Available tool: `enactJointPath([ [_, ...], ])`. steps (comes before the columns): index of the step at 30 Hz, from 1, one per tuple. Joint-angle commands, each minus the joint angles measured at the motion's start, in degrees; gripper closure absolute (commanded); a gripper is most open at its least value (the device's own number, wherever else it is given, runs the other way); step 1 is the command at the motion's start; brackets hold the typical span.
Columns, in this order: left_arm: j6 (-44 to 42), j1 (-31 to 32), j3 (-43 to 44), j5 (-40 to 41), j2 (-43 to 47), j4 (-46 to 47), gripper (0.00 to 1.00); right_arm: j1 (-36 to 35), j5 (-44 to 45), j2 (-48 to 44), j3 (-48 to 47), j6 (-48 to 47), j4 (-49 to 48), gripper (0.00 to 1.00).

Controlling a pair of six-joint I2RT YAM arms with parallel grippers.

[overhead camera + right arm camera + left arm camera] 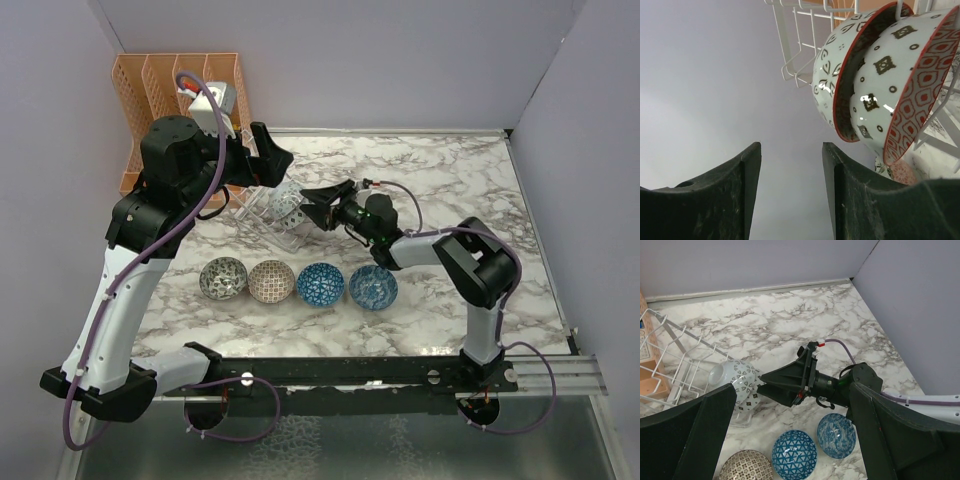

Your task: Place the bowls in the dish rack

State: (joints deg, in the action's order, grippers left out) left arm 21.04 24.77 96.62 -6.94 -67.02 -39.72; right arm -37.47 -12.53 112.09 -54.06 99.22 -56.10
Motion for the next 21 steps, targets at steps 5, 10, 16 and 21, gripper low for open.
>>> enactJointPath([
  [5,-0.42,0.25,0.48,1.14,0.98,-0.21,0.01,0.78,1.13,-13.4,3.62,-6.45,17.34,0.48],
  [10,-0.7,0.21,0.5,1.75,1.05,-0.91,0.01,0.83,6.13,-23.57,-7.85,-29.04,56.8,0.46],
  [16,-1.31,0.19,-1.03,2.48,1.89,-1.18,0.01,0.83,15.22,-22.6,-22.17,-48.43,94.75,0.49],
  [21,-1.26,0.19,-1.16,1.99,1.77,-1.74,0.01,0.35,17.79,-23.42,-21.17,-49.85,106.35,0.51],
])
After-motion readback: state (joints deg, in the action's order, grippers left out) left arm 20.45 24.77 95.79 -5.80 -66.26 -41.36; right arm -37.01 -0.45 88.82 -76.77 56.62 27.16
